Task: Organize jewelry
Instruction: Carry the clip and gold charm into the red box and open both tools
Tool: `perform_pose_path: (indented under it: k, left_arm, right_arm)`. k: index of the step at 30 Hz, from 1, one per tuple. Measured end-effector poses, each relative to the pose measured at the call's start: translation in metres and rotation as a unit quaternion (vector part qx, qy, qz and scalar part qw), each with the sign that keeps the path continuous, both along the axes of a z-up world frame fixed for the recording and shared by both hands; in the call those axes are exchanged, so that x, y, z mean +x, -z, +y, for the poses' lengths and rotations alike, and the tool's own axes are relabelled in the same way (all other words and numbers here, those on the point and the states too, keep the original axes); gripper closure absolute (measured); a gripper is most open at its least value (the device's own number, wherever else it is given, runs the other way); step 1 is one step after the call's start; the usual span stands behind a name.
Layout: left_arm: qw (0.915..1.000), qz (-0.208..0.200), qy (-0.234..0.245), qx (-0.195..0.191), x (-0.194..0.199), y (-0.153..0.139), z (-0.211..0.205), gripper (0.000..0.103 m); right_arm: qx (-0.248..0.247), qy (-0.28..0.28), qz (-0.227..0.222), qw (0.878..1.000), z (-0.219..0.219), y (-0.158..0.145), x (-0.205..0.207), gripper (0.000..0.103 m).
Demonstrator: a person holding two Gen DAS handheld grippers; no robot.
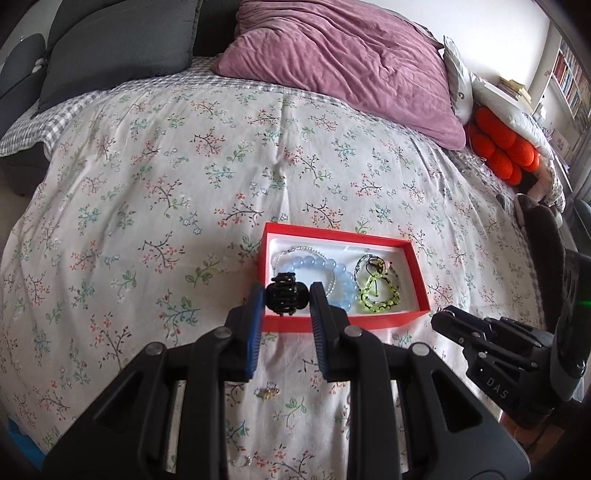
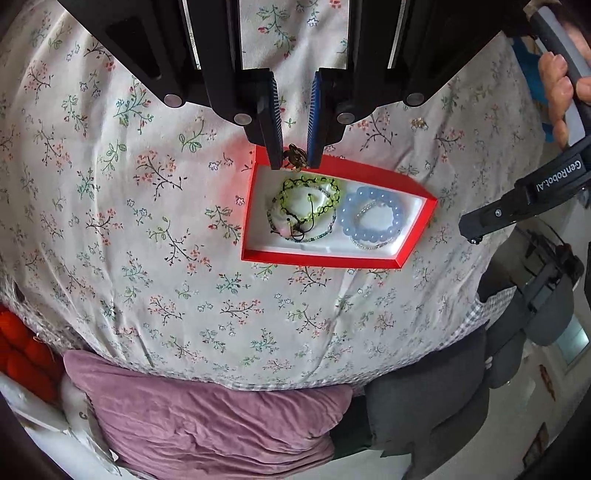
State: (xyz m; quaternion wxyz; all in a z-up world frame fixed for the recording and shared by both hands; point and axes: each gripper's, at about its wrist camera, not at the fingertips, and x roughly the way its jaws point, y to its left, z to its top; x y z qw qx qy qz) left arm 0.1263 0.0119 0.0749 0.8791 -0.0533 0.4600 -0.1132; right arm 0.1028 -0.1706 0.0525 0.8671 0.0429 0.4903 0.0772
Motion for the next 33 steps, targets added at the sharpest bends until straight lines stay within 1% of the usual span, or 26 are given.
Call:
perform_pose_path:
  k: [6, 10, 14, 25, 33]
  left_arm:
    - [0.9998, -0.004, 0.006, 0.02, 0.008, 0.008, -0.018, 0.077]
    - [0.9996, -0.002, 0.008, 0.026, 0.014, 0.014, -0.025, 0.077]
    - [0.9994, 0.0, 0.013, 0.032, 0.021, 0.022, -0.033, 0.077]
    - [0.9991, 0.015, 0.026, 0.032, 0.035, 0.042, -0.043, 0.077]
    - [0.9989, 0.019, 0.031, 0.029, 0.039, 0.045, -0.046, 0.076]
  right_arm:
    - [0.002, 0.013, -0.002, 1.0, -0.006, 0.006, 0.013, 0.09]
    - [0.005, 0.016, -0.002, 1.0, -0.009, 0.013, 0.024, 0.09]
    - [0.017, 0.018, 0.003, 1.0, -0.011, 0.021, 0.033, 0.09]
    - [0.031, 0.015, 0.008, 0.999, -0.011, 0.035, 0.051, 0.089]
    - [0.044, 0.016, 0.005, 0.999, -0.014, 0.037, 0.056, 0.089]
